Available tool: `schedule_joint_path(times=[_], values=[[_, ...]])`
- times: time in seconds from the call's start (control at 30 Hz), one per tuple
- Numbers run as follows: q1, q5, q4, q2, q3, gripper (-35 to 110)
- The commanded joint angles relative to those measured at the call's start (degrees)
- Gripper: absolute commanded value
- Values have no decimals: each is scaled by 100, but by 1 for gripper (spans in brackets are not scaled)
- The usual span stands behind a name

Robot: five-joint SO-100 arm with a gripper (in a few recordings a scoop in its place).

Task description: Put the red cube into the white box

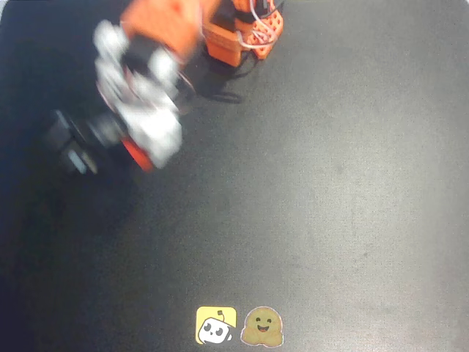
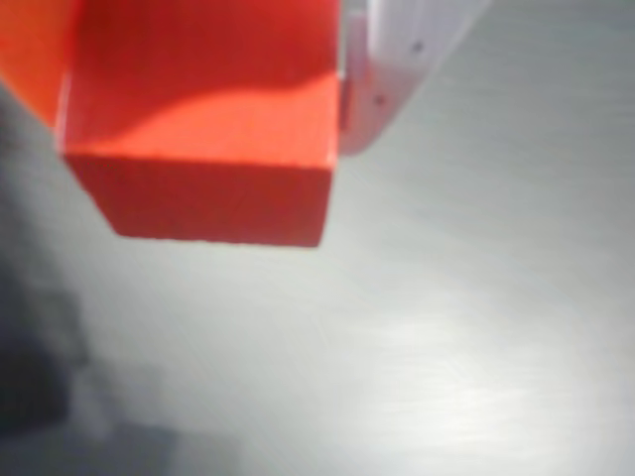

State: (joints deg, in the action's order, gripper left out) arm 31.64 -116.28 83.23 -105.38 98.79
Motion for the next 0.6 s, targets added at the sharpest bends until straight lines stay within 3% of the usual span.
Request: schedule_joint_path(times=[0.0,0.33,0.57], values=[[888,387,413,-624,237,0],[2997,1415,1450,-721,439,0],[3498,1608,1802,-615,527,0]])
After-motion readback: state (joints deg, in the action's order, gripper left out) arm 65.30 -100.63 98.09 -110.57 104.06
